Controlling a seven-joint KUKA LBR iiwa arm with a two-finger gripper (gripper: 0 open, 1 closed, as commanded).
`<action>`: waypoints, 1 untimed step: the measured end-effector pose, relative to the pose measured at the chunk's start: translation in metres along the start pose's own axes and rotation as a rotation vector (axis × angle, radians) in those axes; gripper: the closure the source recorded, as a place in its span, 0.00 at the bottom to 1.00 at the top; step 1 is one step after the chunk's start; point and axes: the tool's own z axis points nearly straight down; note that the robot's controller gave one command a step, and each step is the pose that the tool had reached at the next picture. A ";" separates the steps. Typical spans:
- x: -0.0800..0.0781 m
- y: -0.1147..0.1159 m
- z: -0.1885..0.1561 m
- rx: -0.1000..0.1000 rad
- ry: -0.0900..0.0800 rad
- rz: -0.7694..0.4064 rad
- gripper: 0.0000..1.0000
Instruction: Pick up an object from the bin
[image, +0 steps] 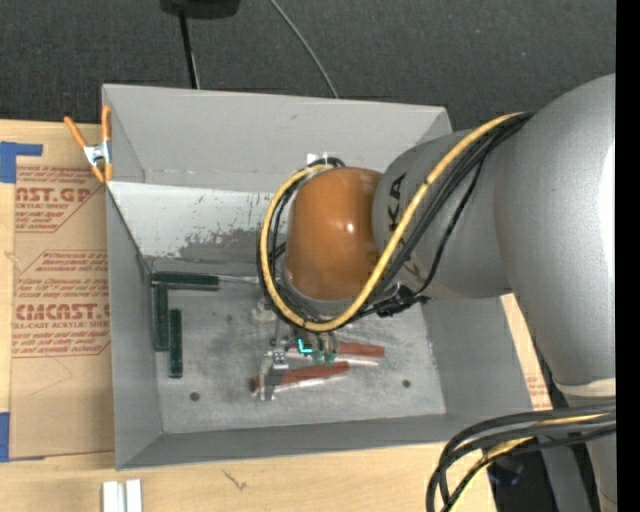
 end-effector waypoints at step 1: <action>-0.002 0.000 -0.003 -0.001 -0.007 0.001 0.00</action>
Offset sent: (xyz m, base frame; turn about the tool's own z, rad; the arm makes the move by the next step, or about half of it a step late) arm -0.0153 -0.0415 -0.0631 -0.0593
